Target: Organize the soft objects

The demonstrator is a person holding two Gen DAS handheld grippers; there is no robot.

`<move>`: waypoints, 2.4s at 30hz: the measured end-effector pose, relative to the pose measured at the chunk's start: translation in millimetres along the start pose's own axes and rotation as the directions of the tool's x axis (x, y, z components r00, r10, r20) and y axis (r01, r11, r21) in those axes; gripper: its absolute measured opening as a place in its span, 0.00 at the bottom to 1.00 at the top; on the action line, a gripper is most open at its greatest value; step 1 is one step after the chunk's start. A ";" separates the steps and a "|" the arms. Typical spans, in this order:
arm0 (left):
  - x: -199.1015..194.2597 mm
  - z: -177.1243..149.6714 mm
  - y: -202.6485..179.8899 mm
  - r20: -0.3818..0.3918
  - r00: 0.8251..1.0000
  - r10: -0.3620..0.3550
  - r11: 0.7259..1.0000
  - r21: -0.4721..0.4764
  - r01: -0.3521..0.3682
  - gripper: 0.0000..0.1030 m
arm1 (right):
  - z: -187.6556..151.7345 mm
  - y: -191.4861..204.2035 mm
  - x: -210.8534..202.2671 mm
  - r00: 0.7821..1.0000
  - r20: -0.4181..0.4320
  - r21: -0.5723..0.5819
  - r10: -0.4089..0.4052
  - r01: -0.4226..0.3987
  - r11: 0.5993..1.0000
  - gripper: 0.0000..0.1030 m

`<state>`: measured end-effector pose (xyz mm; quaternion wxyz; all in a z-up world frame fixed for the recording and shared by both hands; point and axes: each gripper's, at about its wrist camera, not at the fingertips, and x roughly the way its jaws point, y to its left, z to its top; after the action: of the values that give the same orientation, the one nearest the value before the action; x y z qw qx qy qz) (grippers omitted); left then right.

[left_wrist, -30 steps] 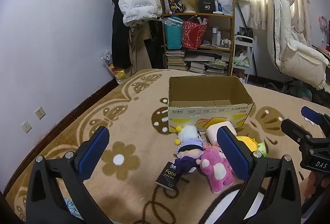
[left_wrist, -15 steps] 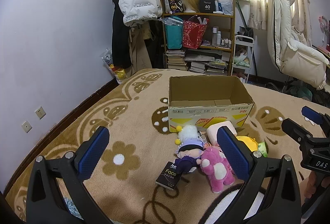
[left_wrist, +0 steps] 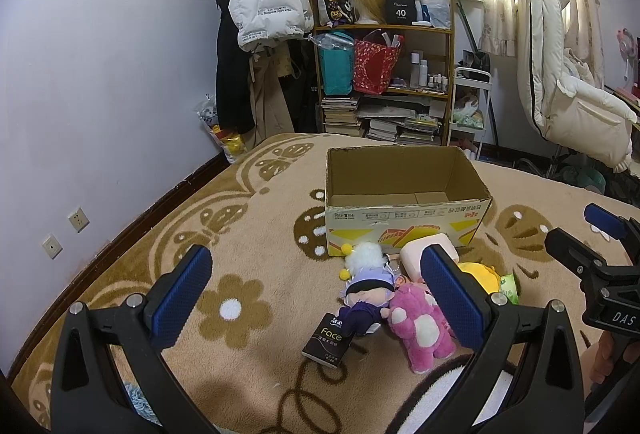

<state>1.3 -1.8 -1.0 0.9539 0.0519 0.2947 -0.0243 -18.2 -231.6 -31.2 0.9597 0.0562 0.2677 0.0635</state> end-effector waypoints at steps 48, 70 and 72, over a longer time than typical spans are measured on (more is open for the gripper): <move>-2.1 -2.7 -1.2 -0.003 1.000 0.006 1.000 0.019 -0.006 1.00 | 0.3 1.8 -0.6 1.000 0.002 -0.006 -0.004 0.004 1.000 1.00; 48.0 3.9 6.5 -0.132 0.990 0.043 0.999 0.006 -0.043 1.00 | 1.0 -21.7 18.5 0.997 -0.055 0.143 0.051 -0.043 0.989 1.00; 57.7 2.9 4.9 -0.156 0.987 0.048 0.999 0.009 -0.047 1.00 | -1.2 -22.3 28.3 0.996 -0.074 0.151 0.050 -0.039 0.988 1.00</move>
<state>50.9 1.8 -30.8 0.9280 0.0634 0.3671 0.0019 7.3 -249.3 -49.6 0.9401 0.1317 0.3073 0.0669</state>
